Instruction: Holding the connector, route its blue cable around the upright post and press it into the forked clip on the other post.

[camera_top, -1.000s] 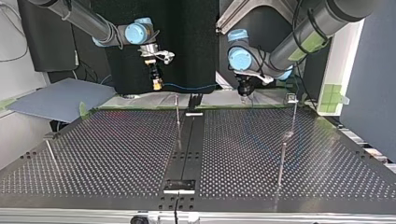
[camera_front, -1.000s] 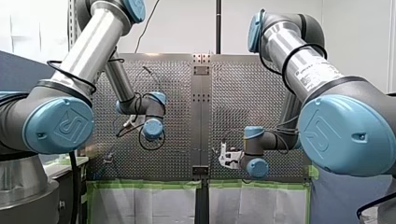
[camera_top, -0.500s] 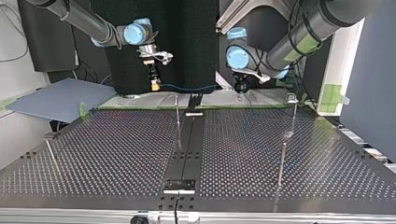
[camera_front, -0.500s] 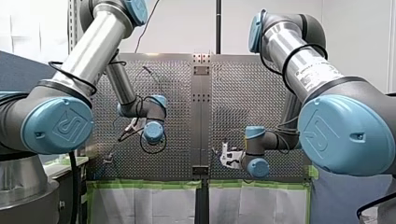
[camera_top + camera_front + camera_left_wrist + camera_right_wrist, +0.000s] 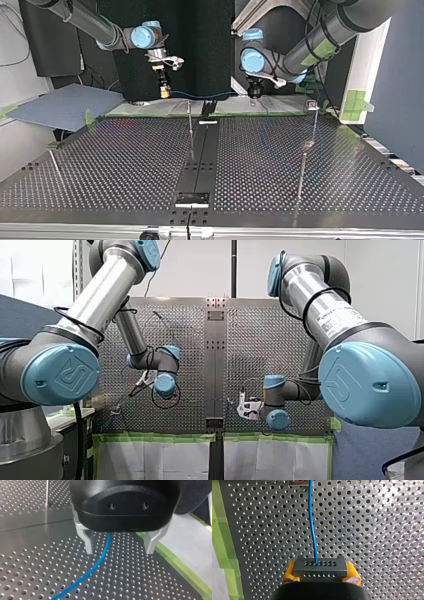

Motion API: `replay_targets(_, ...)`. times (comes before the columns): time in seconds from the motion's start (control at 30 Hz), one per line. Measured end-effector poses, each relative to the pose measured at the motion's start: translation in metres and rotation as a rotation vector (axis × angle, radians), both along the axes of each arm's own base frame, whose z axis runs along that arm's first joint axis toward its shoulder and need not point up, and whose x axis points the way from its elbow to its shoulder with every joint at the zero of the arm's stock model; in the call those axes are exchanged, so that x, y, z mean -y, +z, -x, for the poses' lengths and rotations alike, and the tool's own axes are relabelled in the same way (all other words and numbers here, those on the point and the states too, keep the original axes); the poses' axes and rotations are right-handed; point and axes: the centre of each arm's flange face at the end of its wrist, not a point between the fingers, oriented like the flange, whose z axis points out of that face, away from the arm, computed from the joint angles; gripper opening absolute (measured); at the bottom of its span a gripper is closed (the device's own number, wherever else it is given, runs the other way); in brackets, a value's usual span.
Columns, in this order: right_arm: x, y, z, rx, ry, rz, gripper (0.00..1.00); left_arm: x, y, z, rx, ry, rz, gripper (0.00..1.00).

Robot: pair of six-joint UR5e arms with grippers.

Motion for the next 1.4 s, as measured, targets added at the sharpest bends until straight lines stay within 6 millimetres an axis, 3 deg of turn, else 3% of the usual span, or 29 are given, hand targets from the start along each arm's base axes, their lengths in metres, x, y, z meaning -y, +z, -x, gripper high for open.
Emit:
replay_targets(0.57,0.000,0.000,0.000,-0.002,-0.001,-0.002,0.00,0.015,0.000,0.008,0.017,-0.002,0.106,1.00)
replay_targets(0.73,0.000,0.000,0.000,-0.002,-0.001,-0.002,0.00,0.021,-0.008,0.012,0.009,-0.007,0.138,1.00)
replay_targets(1.17,-0.001,-0.001,0.001,-0.007,-0.001,-0.008,0.00,0.062,-0.045,0.015,-0.008,-0.116,0.261,1.00)
replay_targets(1.4,-0.001,-0.001,0.001,-0.008,-0.001,-0.008,0.00,0.079,-0.047,0.016,0.024,-0.144,0.336,1.00)
